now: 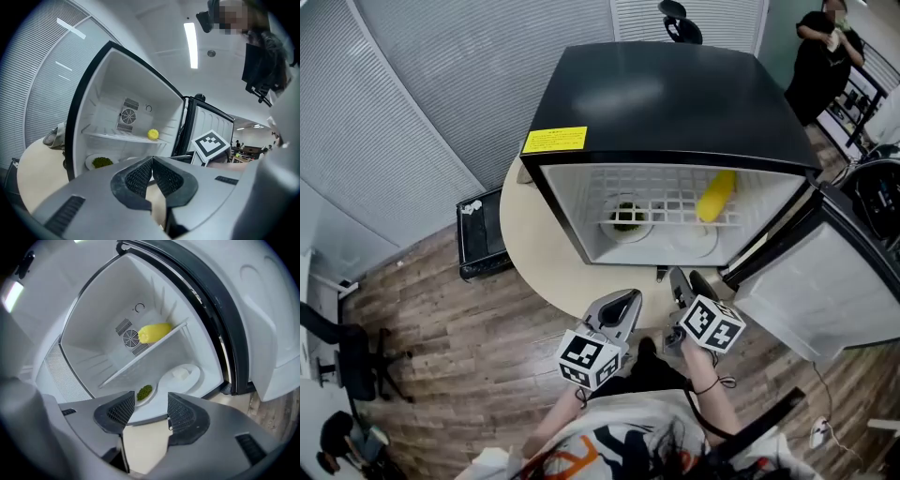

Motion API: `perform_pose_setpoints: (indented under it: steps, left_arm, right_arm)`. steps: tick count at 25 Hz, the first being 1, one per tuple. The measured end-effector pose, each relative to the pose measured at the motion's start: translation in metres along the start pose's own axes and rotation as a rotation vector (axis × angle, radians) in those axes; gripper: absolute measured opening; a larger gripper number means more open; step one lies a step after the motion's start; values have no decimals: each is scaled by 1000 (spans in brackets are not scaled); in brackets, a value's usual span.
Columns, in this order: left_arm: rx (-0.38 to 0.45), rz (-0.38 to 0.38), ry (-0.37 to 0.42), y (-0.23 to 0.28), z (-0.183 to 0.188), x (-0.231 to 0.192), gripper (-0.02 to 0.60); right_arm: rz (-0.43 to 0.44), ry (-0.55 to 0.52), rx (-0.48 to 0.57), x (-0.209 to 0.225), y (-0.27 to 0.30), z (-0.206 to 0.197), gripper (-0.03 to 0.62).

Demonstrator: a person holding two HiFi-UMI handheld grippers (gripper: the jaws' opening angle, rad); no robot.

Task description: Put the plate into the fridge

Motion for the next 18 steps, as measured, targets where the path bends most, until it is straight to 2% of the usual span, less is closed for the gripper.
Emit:
perform_pose_setpoints:
  steps: [2,11,18]
  left_arm:
    - [8,9,5,-8,-1,6,14]
    - [11,21,-2,-48,-21,44,14]
    - [30,10,-19,-68,-35,78,14]
  right_arm:
    - [15,-15,5,-5,-10,-4,206]
    - [61,-28,15,-9,-68,-34,161]
    - [60,-65,23,-4,-111,-51,102]
Point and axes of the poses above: the fingertips, and each gripper's own axes: y forward along the fingers, x to its right, z out of its top, the point moved 5 cm from there along -y, backward along the fingers, and after that the axes turned 11 degrees about -z, right-handed, at the moved point
